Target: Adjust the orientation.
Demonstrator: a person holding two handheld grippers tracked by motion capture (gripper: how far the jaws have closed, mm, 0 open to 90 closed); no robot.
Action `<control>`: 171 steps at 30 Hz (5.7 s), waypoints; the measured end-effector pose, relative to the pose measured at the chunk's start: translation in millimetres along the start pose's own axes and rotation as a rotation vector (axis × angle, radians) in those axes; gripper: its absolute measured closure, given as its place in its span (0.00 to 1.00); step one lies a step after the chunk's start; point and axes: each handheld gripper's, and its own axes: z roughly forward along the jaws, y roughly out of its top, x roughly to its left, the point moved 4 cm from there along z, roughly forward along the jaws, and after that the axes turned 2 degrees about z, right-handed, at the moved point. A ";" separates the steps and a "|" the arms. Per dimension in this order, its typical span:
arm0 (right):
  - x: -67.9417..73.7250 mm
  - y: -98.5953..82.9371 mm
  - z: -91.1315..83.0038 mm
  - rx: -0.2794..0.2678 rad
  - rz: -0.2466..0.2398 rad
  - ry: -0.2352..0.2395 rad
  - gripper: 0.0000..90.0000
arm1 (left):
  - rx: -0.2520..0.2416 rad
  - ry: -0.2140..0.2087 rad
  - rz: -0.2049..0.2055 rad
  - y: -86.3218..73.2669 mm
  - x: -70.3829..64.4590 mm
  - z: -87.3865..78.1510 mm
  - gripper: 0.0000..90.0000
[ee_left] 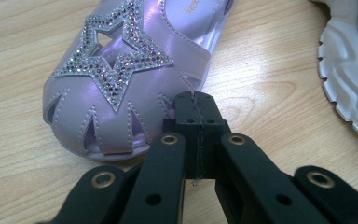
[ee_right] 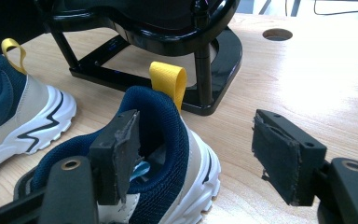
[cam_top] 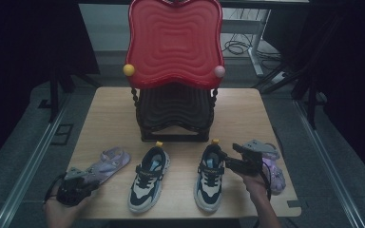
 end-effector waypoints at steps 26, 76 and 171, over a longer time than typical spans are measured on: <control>-4.3 -4.8 0.7 0.014 -0.003 -0.024 0.35 | 0.063 0.079 -0.066 4.0 31.8 10.2 0.99; -8.9 -11.1 3.5 0.039 0.014 -0.038 0.35 | 0.024 -0.049 -0.134 66.9 66.9 38.0 1.00; -111.0 -41.2 -124.2 0.134 -0.035 -0.147 0.99 | -0.181 -0.164 0.089 92.6 -44.3 -10.8 0.39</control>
